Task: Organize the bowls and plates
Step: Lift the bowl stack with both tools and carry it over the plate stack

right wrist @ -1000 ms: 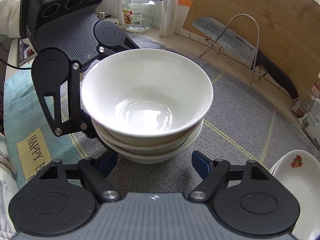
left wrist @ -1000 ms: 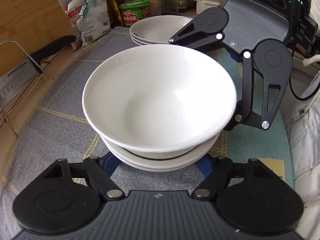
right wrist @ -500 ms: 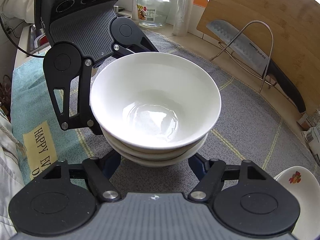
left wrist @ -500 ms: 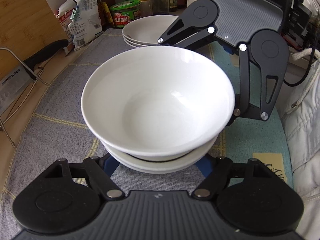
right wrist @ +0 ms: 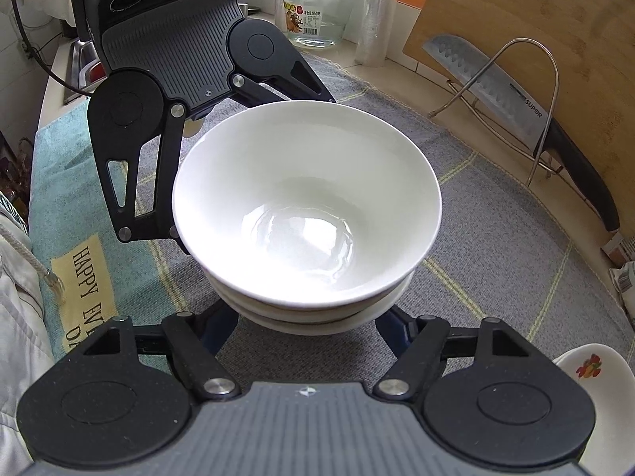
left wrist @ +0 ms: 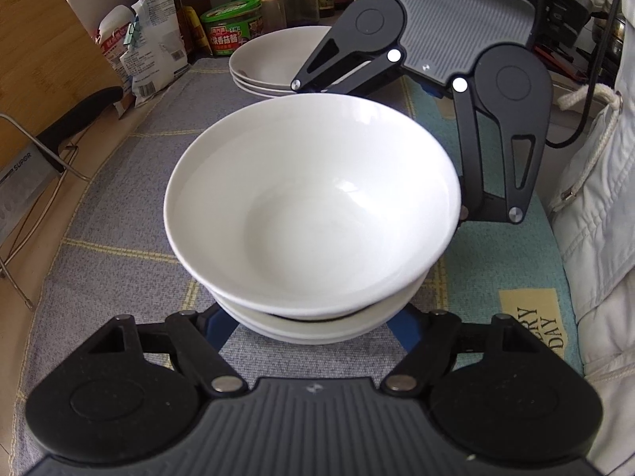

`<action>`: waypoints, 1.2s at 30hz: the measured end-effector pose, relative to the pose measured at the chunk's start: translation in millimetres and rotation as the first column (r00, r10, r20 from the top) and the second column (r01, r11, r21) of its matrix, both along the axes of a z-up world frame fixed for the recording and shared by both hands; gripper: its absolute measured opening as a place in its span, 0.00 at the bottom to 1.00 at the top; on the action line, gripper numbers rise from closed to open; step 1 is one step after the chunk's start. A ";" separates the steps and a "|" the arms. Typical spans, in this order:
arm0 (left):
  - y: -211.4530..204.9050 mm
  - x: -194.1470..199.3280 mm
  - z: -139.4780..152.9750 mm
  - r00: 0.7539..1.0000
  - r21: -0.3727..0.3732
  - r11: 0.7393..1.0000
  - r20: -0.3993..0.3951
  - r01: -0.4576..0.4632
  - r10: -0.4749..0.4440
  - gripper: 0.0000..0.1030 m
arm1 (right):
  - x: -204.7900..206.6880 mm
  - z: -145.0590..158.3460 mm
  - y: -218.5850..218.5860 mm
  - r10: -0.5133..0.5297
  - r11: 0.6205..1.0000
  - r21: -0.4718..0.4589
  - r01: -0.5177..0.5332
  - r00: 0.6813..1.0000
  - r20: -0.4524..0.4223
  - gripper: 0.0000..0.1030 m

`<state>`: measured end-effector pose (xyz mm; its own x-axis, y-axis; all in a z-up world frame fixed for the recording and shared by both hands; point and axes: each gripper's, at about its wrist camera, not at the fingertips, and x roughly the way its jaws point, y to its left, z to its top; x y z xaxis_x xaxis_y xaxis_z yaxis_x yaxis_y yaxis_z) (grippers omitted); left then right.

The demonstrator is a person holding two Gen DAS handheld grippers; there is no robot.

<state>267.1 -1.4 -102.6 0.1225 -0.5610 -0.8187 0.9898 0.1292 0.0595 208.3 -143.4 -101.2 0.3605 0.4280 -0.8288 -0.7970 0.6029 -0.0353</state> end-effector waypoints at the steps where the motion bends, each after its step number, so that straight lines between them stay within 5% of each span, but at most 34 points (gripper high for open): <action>1: -0.8 0.6 0.0 1.000 0.003 1.000 0.001 0.000 0.000 0.76 | 0.2 0.5 0.5 -0.001 1.000 -0.001 0.001 1.000 0.001 0.77; 20: -16.9 -15.9 21.1 1.000 0.032 0.999 0.030 -0.002 0.001 0.76 | -15.2 18.6 -6.2 -0.008 1.000 -0.007 0.008 1.000 0.007 0.77; 36: -83.5 -16.4 58.3 0.994 0.033 0.999 0.106 0.037 -0.040 0.76 | -22.5 52.6 -70.7 -0.066 0.998 -0.007 0.067 0.995 0.071 0.77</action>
<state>250.7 -84.9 -44.4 0.1890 -0.5413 -0.8193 0.9818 0.0878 0.1684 185.8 -214.1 -48.6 0.4460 0.3937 -0.8038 -0.7504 0.6540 -0.0960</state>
